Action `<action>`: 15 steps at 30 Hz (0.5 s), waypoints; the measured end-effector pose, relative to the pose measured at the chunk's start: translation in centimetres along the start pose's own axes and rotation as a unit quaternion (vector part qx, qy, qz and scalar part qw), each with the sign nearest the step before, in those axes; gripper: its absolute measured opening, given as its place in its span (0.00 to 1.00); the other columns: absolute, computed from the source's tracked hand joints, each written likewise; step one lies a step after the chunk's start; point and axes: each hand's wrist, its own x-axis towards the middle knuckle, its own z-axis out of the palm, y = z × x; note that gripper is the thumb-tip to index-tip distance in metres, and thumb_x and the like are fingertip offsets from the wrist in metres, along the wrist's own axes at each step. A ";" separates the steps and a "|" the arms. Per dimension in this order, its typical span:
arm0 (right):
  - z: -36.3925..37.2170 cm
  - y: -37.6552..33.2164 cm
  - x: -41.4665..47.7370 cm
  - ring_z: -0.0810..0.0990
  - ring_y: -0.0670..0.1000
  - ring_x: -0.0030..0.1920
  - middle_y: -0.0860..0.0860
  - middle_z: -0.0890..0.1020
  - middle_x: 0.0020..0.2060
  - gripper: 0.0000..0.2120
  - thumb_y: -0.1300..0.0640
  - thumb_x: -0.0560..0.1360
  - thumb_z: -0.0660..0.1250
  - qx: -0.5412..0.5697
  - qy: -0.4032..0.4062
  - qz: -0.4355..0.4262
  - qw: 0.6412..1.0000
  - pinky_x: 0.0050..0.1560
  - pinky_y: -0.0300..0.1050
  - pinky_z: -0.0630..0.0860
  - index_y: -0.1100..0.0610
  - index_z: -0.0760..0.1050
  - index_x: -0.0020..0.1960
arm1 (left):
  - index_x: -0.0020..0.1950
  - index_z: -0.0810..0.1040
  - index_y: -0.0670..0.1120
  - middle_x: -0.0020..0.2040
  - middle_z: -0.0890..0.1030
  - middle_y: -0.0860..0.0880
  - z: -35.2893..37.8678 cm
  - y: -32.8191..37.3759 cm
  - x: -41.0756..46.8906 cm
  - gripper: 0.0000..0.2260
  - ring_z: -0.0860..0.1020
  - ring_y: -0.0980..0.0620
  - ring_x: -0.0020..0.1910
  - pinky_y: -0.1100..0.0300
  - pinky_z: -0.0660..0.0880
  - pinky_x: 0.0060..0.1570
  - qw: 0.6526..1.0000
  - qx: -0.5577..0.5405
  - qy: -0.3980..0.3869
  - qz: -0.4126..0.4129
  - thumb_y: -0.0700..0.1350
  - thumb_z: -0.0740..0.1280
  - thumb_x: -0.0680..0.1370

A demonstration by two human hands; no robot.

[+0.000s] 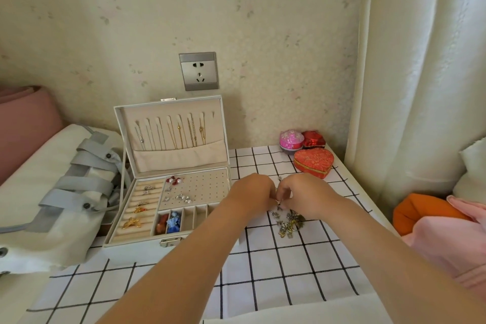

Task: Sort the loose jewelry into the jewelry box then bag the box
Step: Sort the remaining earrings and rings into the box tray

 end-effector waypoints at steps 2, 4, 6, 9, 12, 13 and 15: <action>0.1 -0.1 0.2 0.81 0.46 0.48 0.41 0.82 0.46 0.08 0.57 0.73 0.72 0.013 -0.013 0.003 1.000 0.48 0.42 0.77 0.46 0.84 0.49 | 0.48 0.84 0.51 0.47 0.82 0.49 -0.1 -0.1 0.2 0.06 0.80 0.47 0.48 0.57 0.76 0.46 1.000 0.002 0.006 -0.003 0.50 0.67 0.77; 0.2 0.0 0.3 0.81 0.46 0.48 0.42 0.82 0.46 0.09 0.58 0.74 0.72 0.020 -0.017 0.001 1.000 0.48 0.41 0.77 0.46 0.84 0.49 | 0.49 0.83 0.50 0.47 0.83 0.49 -0.2 -0.3 0.3 0.07 0.80 0.48 0.48 0.56 0.77 0.46 1.000 -0.002 0.017 -0.006 0.50 0.67 0.78; 0.2 0.1 0.3 0.81 0.46 0.48 0.42 0.83 0.46 0.10 0.60 0.75 0.70 0.020 -0.006 -0.002 1.000 0.49 0.43 0.79 0.45 0.84 0.48 | 0.49 0.82 0.49 0.47 0.83 0.49 -0.3 -0.6 0.2 0.07 0.80 0.48 0.47 0.55 0.78 0.48 1.000 -0.003 0.031 -0.002 0.50 0.67 0.78; -0.1 -0.2 0.1 0.81 0.44 0.48 0.41 0.83 0.47 0.11 0.59 0.75 0.68 0.030 0.007 -0.007 0.999 0.51 0.44 0.80 0.45 0.84 0.48 | 0.51 0.80 0.48 0.47 0.82 0.50 -0.5 -1.0 -0.4 0.07 0.79 0.49 0.47 0.55 0.77 0.47 0.998 0.005 0.060 0.007 0.50 0.65 0.80; 0.2 -1.1 -0.2 0.81 0.43 0.47 0.41 0.84 0.46 0.07 0.54 0.75 0.69 0.031 -0.012 -0.014 0.999 0.51 0.45 0.80 0.46 0.85 0.48 | 0.52 0.78 0.48 0.47 0.81 0.50 -1.1 -1.5 -1.1 0.06 0.78 0.49 0.47 0.56 0.76 0.46 0.995 -0.029 0.090 0.017 0.49 0.65 0.80; 0.3 -1.4 -0.3 0.81 0.43 0.46 0.41 0.85 0.45 0.06 0.52 0.74 0.70 0.019 -0.019 -0.015 1.000 0.51 0.46 0.80 0.46 0.85 0.48 | 0.51 0.78 0.48 0.47 0.82 0.50 -1.3 -1.6 -1.4 0.06 0.79 0.50 0.47 0.56 0.76 0.47 0.994 -0.039 0.099 0.022 0.48 0.65 0.80; 0.7 -1.9 -0.2 0.81 0.43 0.45 0.41 0.85 0.43 0.06 0.48 0.73 0.71 -0.001 -0.030 -0.018 0.999 0.50 0.46 0.80 0.45 0.86 0.48 | 0.52 0.78 0.48 0.47 0.82 0.50 -1.6 -1.7 -1.9 0.05 0.79 0.50 0.47 0.55 0.76 0.47 0.991 -0.050 0.116 0.033 0.47 0.65 0.80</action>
